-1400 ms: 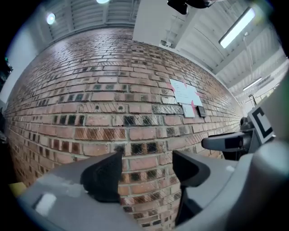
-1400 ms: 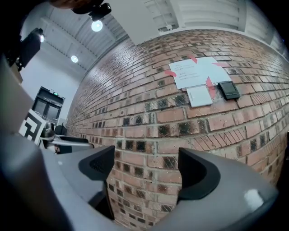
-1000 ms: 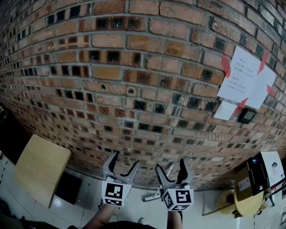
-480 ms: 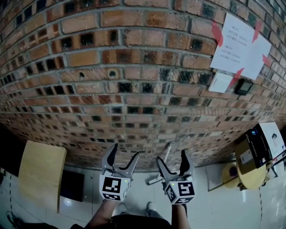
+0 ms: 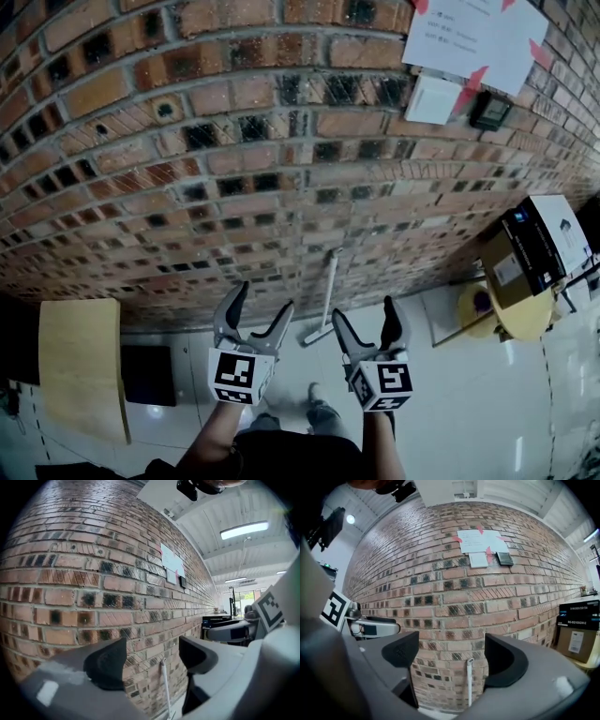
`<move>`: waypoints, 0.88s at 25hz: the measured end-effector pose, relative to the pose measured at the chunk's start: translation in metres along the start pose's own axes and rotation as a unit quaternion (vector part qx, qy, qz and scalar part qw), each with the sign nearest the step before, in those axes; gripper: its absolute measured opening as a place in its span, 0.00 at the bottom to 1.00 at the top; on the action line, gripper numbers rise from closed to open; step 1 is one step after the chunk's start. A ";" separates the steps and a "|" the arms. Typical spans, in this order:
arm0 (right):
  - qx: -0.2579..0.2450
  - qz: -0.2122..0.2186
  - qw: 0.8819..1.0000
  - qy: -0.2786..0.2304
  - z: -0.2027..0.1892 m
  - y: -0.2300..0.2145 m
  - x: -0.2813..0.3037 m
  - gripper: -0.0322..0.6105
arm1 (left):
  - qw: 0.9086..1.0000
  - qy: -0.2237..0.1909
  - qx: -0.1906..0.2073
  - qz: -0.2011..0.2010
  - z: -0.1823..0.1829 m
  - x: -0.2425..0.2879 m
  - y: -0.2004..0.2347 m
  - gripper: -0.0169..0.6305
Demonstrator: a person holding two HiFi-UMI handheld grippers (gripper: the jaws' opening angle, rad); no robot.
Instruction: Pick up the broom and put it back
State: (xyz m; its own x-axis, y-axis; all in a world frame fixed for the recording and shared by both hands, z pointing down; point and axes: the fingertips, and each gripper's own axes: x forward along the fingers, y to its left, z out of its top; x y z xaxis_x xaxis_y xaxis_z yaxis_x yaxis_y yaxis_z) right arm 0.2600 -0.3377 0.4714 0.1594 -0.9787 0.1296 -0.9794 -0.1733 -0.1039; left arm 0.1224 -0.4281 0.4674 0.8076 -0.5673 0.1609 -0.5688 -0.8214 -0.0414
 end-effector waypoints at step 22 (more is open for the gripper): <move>0.038 -0.022 0.999 0.007 -0.057 -0.032 -0.035 0.74 | 0.993 0.056 -0.004 -0.108 -0.058 0.034 -0.085 0.57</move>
State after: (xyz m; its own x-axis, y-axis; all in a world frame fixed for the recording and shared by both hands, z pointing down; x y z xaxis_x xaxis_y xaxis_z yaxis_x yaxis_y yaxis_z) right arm 0.2790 -0.2911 0.5260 0.1991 -0.9685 0.1498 -0.9594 -0.2238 -0.1717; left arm 0.1893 -0.3743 0.5338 0.8885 -0.3682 0.2740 -0.3864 -0.9222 0.0136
